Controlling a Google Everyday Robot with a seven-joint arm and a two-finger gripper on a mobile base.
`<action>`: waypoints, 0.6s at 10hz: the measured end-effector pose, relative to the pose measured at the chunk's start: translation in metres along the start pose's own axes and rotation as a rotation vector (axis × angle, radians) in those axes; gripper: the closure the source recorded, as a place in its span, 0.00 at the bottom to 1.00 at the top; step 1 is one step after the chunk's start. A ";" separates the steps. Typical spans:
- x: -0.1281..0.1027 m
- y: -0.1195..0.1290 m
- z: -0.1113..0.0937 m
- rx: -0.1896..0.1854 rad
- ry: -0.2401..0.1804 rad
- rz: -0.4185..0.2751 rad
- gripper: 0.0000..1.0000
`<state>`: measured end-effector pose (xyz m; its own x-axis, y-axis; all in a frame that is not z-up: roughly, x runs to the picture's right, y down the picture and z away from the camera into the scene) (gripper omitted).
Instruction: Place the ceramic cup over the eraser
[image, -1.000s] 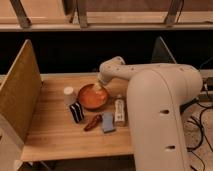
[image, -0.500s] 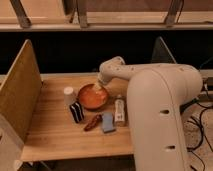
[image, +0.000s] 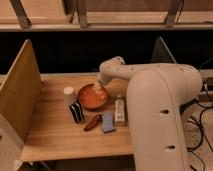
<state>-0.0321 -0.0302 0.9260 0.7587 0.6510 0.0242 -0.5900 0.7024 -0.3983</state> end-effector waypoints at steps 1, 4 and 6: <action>-0.003 -0.003 -0.004 0.013 0.017 -0.016 0.33; -0.011 -0.011 -0.021 0.059 0.067 -0.046 0.33; -0.013 -0.015 -0.035 0.082 0.084 -0.044 0.33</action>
<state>-0.0234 -0.0594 0.9002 0.8031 0.5946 -0.0382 -0.5732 0.7535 -0.3220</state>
